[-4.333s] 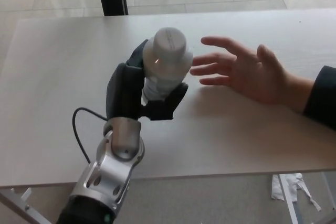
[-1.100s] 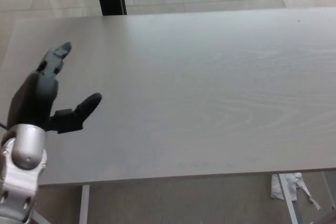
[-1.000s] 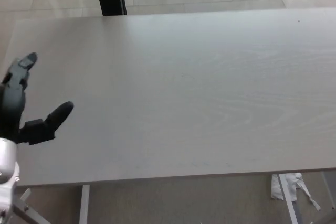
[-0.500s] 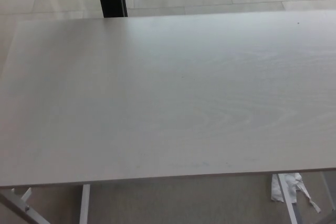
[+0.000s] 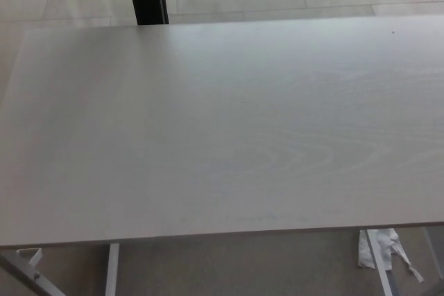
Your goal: Pick up a bottle and hand it
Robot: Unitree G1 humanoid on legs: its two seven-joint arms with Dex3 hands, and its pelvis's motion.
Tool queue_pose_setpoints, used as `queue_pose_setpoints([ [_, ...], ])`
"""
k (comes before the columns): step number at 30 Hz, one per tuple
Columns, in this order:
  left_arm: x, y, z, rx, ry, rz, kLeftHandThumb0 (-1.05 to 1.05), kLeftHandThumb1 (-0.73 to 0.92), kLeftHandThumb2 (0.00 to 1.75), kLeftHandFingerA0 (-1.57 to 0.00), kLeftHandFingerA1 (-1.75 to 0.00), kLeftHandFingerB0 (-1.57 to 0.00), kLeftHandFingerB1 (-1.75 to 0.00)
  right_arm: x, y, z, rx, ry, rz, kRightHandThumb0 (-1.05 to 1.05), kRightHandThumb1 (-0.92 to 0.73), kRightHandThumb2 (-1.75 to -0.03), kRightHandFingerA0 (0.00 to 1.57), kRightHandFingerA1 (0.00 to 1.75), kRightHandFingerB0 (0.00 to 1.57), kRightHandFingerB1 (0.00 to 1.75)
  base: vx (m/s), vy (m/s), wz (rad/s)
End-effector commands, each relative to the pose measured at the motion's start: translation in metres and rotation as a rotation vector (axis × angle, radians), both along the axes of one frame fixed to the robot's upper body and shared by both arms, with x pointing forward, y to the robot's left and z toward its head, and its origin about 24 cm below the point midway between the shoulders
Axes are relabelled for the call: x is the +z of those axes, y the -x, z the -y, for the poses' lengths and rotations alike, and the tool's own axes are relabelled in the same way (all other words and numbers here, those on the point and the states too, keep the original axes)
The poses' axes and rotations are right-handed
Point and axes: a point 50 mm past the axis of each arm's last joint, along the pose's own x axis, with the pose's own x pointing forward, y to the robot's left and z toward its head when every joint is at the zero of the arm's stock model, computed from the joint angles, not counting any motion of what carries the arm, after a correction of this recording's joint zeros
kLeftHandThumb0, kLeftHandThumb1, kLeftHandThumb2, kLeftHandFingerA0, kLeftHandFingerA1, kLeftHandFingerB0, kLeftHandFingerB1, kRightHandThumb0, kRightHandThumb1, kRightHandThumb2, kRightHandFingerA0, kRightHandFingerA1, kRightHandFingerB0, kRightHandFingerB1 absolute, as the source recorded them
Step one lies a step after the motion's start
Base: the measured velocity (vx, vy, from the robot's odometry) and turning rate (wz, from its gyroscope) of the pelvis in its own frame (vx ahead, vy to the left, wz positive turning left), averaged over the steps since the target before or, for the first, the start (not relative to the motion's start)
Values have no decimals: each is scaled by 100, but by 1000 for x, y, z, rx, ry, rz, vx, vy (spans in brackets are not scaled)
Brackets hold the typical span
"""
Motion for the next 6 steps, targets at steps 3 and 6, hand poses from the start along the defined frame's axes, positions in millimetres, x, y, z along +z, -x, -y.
queue_pose_setpoints([
  [3, 0, -13, 6, -239, 170, 100, -88, 48, 55, -99, -68, -29, -69, 6, 1, 4, 2, 33, 33, -74, -45, -92, 50, 76, 31, 63, 0, 0, 0],
  [6, -4, -12, 7, -218, 236, 136, -84, 48, 56, -100, -65, -43, -64, 6, 2, 4, -5, 20, 36, -70, -58, -59, 49, 77, 31, 59, 0, 0, 0],
])
